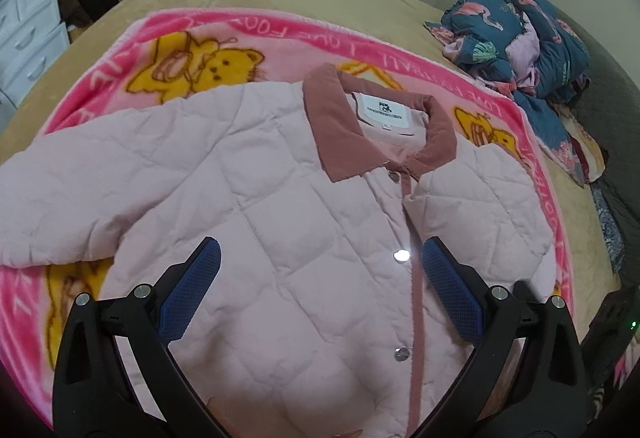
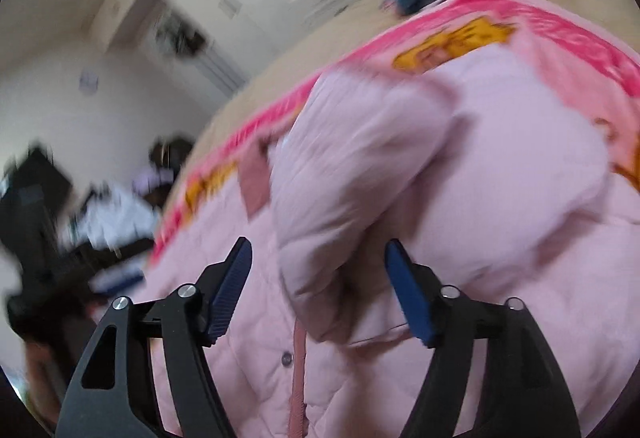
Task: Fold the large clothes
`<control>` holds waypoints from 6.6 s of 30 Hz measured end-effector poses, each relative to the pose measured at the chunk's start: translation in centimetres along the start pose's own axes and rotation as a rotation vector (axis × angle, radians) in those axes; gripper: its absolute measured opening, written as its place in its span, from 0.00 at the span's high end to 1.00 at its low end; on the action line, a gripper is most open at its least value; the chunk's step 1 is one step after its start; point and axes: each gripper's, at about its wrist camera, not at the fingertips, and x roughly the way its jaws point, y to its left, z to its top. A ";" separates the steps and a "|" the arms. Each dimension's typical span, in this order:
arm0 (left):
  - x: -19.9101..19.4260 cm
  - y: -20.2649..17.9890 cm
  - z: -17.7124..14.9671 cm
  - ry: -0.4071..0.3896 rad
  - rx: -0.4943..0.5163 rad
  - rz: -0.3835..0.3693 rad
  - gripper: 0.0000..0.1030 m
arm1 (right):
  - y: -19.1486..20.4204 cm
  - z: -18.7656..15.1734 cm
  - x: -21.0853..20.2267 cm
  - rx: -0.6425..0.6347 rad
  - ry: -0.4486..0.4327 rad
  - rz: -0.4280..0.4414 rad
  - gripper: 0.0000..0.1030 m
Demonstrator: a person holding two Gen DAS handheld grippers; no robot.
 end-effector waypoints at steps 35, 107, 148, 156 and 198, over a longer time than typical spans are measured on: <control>1.5 7.8 -3.4 0.178 -0.349 -0.311 0.08 | 10.6 -7.4 1.8 -0.570 0.197 0.025 0.39; 5.1 5.8 -1.5 0.050 0.062 0.149 0.84 | -5.2 5.5 3.3 -0.301 0.211 -0.381 0.24; -9.7 14.7 -2.1 -0.155 -0.138 0.252 0.09 | 12.6 2.1 -4.5 -0.411 0.055 -0.151 0.04; -10.2 19.6 -3.4 -0.192 -0.165 0.350 0.09 | 17.4 -0.3 -1.8 -0.501 0.057 -0.132 0.04; -7.3 42.0 -8.1 -0.227 -0.738 0.294 0.09 | 29.8 -13.0 12.6 -0.704 0.272 -0.027 0.04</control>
